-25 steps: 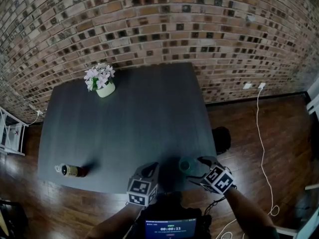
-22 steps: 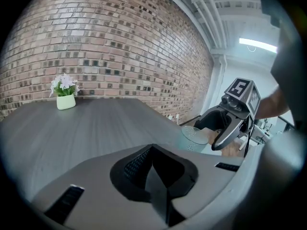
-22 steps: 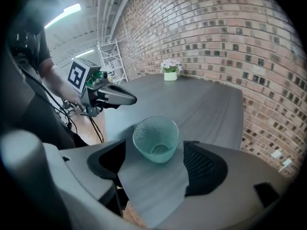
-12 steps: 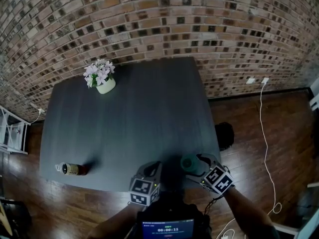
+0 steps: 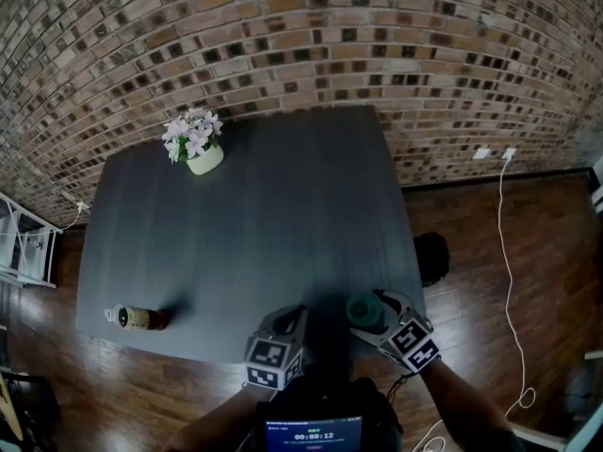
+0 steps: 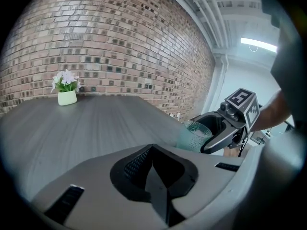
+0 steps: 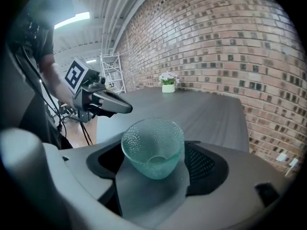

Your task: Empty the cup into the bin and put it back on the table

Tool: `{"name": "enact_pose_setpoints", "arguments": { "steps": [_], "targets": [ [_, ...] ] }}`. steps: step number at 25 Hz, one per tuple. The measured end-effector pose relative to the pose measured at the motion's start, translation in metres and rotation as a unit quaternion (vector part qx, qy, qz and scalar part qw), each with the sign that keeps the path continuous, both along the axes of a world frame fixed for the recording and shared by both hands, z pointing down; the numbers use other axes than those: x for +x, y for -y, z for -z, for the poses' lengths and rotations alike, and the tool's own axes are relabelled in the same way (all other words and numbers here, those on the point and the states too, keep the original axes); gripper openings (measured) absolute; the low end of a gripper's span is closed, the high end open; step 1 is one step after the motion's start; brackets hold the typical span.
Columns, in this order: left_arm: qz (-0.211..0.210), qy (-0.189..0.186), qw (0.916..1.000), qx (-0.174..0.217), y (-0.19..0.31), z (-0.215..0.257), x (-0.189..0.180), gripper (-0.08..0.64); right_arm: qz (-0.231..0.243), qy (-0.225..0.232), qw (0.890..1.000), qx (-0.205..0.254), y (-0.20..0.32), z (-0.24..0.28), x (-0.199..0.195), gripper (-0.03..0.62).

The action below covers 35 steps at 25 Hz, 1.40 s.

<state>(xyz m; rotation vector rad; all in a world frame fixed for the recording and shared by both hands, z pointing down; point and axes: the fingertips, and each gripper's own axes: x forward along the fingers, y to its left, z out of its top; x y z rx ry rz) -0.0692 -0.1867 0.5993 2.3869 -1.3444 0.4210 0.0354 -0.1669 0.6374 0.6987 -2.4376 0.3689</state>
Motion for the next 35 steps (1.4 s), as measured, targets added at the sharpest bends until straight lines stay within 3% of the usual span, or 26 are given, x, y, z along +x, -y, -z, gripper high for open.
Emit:
{"name": "enact_pose_setpoints", "arguments": {
  "steps": [16,21,24,35],
  "targets": [
    [-0.006,-0.008,0.9998,0.019,0.005,-0.002,0.006,0.000,-0.006,0.047,0.996,0.072,0.012,0.009,-0.014,0.400],
    [-0.006,-0.004,0.9996,0.028,0.007,-0.001,0.005,0.000,0.002,0.042,0.994,0.096,0.015,0.009,-0.012,0.400],
    [-0.007,-0.004,0.9995,0.031,0.006,0.001,0.005,0.000,-0.015,0.067,0.994,0.090,0.015,0.013,-0.012,0.394],
    [-0.008,-0.018,0.9978,0.063,0.012,0.056,0.005,0.000,-0.036,0.083,0.991,0.102,0.012,0.071,-0.001,0.391]
  ]
}}
